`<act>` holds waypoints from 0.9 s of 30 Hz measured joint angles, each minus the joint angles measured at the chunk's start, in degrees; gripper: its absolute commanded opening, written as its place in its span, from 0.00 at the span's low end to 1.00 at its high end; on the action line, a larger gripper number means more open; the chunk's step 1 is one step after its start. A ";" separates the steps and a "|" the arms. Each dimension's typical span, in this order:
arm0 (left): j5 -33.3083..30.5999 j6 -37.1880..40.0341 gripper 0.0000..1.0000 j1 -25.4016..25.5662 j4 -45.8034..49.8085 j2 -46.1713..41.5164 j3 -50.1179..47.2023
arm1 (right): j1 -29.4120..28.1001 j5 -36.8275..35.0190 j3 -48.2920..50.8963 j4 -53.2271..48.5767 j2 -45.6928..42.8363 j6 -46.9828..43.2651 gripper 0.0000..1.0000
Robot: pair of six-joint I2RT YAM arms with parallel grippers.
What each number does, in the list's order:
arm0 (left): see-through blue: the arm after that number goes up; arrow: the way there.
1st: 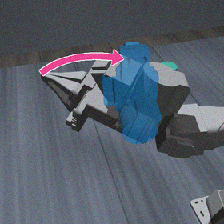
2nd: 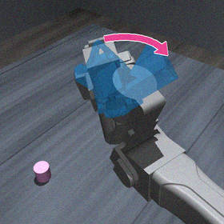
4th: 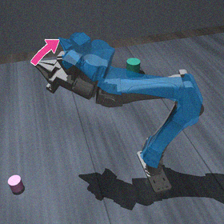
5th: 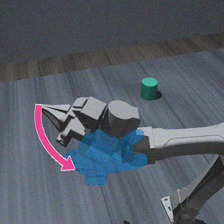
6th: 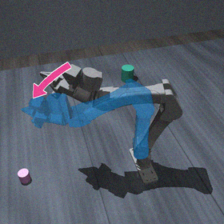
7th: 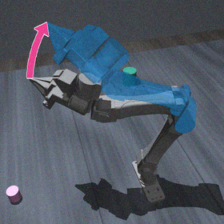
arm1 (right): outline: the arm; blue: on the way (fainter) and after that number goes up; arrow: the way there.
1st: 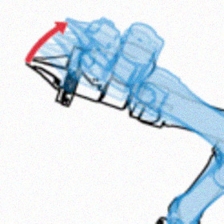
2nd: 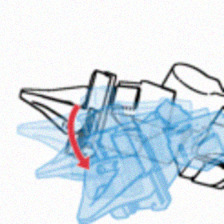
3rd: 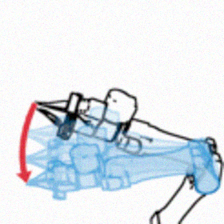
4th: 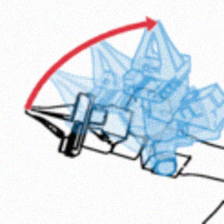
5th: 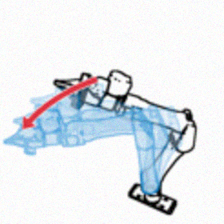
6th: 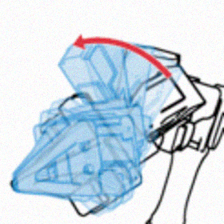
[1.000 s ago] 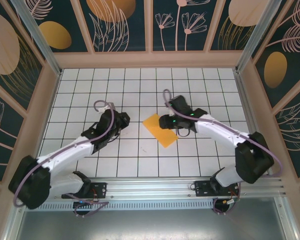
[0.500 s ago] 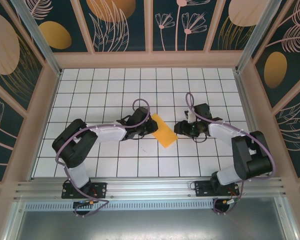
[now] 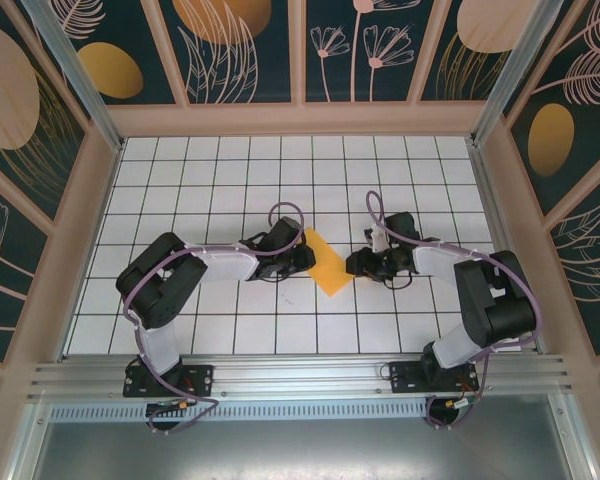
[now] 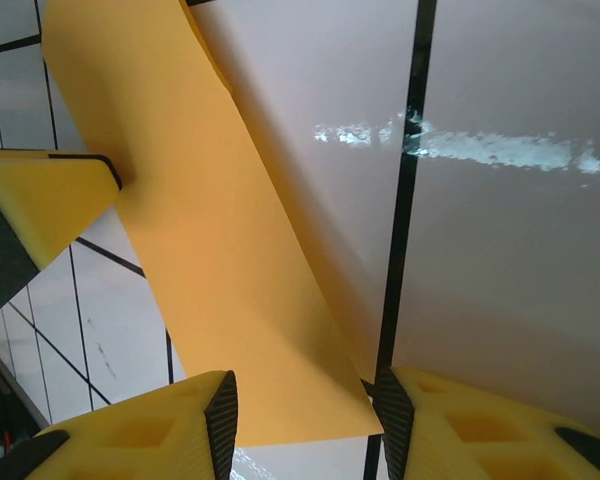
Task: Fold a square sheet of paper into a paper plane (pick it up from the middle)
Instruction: Third fold the triangle at the center of the table.
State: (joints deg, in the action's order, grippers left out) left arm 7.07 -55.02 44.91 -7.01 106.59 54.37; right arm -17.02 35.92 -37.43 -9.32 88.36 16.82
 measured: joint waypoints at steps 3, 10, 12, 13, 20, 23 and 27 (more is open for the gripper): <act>0.22 1.14 0.23 0.00 0.17 1.20 1.44 | 0.00 1.07 0.11 0.22 0.00 0.02 0.44; 1.60 5.14 0.23 -0.04 0.22 3.21 3.56 | 0.00 3.19 0.02 0.59 0.17 -0.04 0.45; 1.92 6.19 0.23 -0.04 0.20 3.61 3.91 | 0.00 3.54 -0.39 0.57 1.03 -0.20 0.46; 2.16 6.75 0.23 -0.07 0.20 3.67 3.98 | 0.00 3.65 -0.83 0.57 1.68 -0.26 0.46; 3.19 9.84 0.23 -0.15 0.22 3.96 4.35 | 0.00 4.92 -5.75 0.52 5.77 -1.70 0.46; 3.37 11.39 0.23 -0.15 0.63 4.07 4.61 | 0.00 5.84 -8.09 0.20 7.37 -2.93 0.46; 3.63 13.05 0.23 -0.15 1.29 4.20 5.07 | 0.00 8.02 -10.34 -0.31 9.51 -4.59 0.40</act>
State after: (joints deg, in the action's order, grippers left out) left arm 10.70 -41.98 44.75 -5.72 110.78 59.44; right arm -17.02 43.94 -47.77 -9.63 97.86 12.23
